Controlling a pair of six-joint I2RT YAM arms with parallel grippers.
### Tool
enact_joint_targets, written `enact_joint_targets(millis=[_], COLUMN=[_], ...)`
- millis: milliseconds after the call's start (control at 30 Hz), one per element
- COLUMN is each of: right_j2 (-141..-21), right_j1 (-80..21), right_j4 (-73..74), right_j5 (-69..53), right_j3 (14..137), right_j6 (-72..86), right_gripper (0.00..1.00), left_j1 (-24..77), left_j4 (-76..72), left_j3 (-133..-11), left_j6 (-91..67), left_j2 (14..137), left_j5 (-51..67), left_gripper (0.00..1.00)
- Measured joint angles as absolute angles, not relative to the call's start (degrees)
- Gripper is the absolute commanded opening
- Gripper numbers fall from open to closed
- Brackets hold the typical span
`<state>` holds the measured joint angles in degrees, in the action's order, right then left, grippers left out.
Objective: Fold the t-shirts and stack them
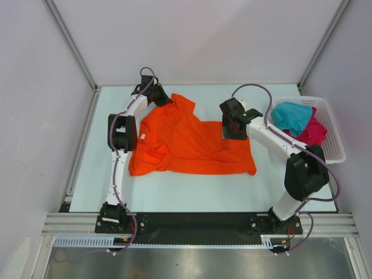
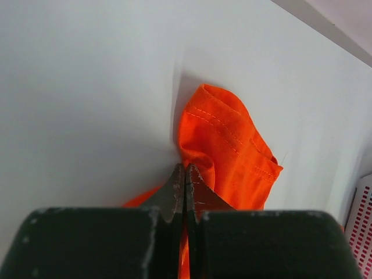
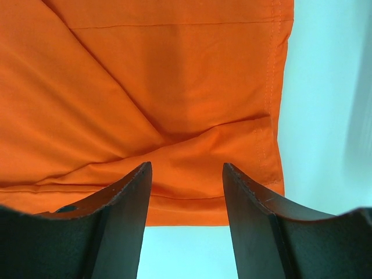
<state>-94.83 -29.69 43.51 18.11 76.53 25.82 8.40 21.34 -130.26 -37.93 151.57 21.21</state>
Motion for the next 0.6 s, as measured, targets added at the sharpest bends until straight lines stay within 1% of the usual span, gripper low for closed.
enact_joint_targets(millis=[233,467,600], right_j2=[-94.8,-93.5,-92.2], right_j1=[-29.9,-30.0,-30.0], right_j4=[43.5,42.9,42.5], right_j5=[18.1,17.9,17.7], right_j3=[76.5,74.1,72.1], right_j6=[25.8,25.8,25.8], right_gripper=[0.57,0.57,0.59], left_j1=[8.5,8.6,8.8], left_j4=[22.3,23.4,23.2], left_j3=[-128.0,-120.7,-117.9], left_j6=[-36.8,-35.3,-34.5], left_j2=[149.4,141.2,137.1], left_j5=[19.7,18.2,17.9], left_gripper=[0.00,0.00,0.00])
